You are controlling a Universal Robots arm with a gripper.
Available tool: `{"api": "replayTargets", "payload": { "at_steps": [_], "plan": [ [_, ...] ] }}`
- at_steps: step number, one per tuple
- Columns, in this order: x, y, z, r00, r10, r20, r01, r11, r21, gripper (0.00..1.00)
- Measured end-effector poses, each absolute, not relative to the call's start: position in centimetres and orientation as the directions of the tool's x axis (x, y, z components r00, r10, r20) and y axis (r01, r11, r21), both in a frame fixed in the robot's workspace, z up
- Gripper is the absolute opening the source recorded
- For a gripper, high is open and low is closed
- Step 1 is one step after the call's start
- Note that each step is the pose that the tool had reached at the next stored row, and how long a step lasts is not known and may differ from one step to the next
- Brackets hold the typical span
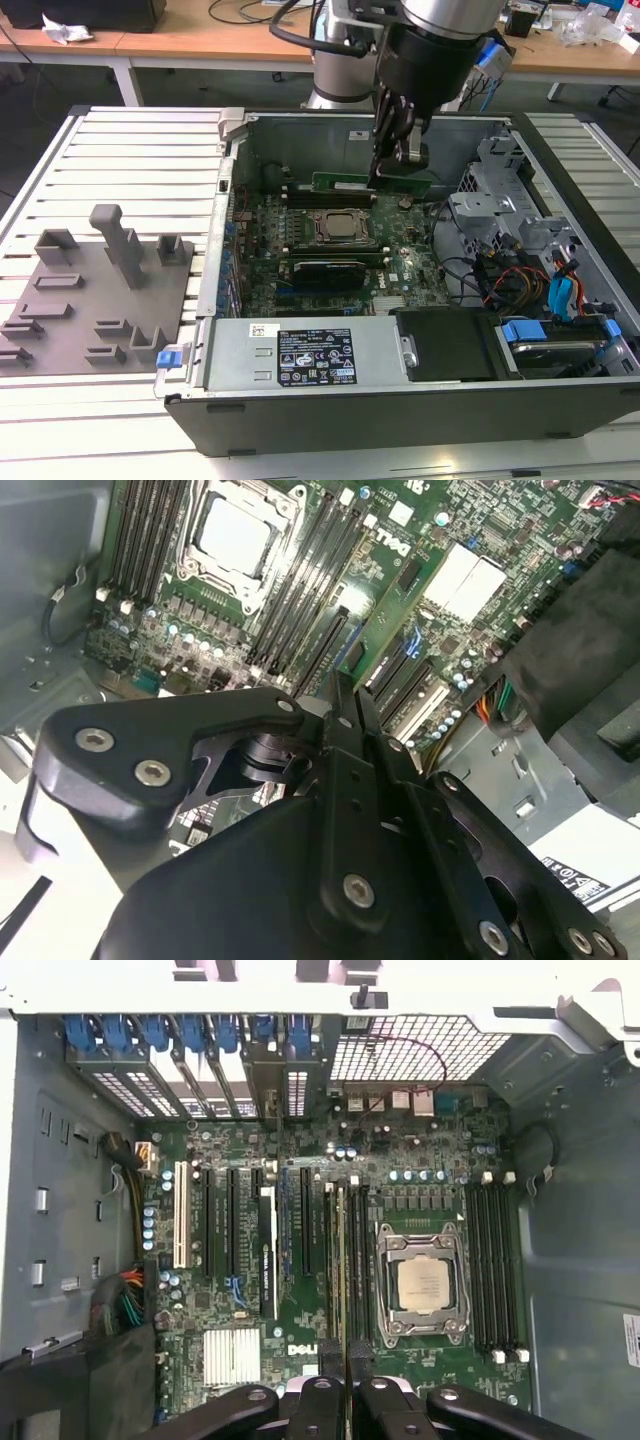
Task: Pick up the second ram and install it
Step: 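Insert the second ram into the second slot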
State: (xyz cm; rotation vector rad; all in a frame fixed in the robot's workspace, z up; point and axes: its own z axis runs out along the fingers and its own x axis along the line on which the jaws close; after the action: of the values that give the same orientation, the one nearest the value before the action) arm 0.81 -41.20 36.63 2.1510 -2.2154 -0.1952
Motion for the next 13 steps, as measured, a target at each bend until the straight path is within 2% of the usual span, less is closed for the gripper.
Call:
{"api": "replayTargets", "payload": {
  "at_steps": [13],
  "plan": [
    [0.8, -41.2, 35.2, -0.033, -0.998, -0.054, -0.992, 0.026, 0.123, 0.13]
  ]
}}
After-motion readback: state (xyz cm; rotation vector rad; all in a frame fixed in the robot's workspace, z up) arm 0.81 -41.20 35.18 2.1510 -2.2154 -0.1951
